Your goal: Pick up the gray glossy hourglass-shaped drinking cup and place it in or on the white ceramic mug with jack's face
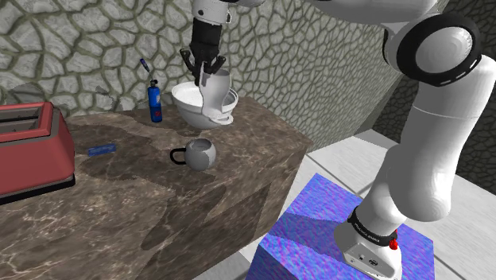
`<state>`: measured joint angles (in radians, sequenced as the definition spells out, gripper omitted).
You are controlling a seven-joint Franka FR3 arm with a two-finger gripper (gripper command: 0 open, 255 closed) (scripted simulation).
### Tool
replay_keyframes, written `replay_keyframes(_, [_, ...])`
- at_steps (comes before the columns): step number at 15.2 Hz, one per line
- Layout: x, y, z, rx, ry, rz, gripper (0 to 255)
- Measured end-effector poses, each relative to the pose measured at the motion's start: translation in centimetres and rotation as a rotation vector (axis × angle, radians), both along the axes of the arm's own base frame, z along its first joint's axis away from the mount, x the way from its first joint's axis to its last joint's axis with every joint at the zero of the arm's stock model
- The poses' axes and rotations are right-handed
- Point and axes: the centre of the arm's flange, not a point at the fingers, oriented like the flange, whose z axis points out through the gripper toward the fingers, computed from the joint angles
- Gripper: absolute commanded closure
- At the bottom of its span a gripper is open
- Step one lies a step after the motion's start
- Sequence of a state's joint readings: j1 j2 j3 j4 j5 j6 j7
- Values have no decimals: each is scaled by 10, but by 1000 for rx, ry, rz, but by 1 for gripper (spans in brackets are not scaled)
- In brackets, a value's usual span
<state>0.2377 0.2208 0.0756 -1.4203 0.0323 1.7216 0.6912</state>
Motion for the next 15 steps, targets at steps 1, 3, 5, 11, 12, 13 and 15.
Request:
replay_keyframes(1, [-4, 12, 2, 0, 0, 0, 255])
replay_keyframes(3, [1, 37, 6, 0, -1, 1, 255])
replay_keyframes(5, [4, 64, 9, 0, 0, 1, 255])
replay_keyframes(11, [7, 75, -16, 0, 0, -1, 255])
replay_keyframes(12, [6, 75, -22, 0, 0, -1, 255])
replay_keyframes(13, [7, 75, -27, 0, 0, -1, 255])
replay_keyframes(15, [8, 74, -37, 0, 0, -1, 255])
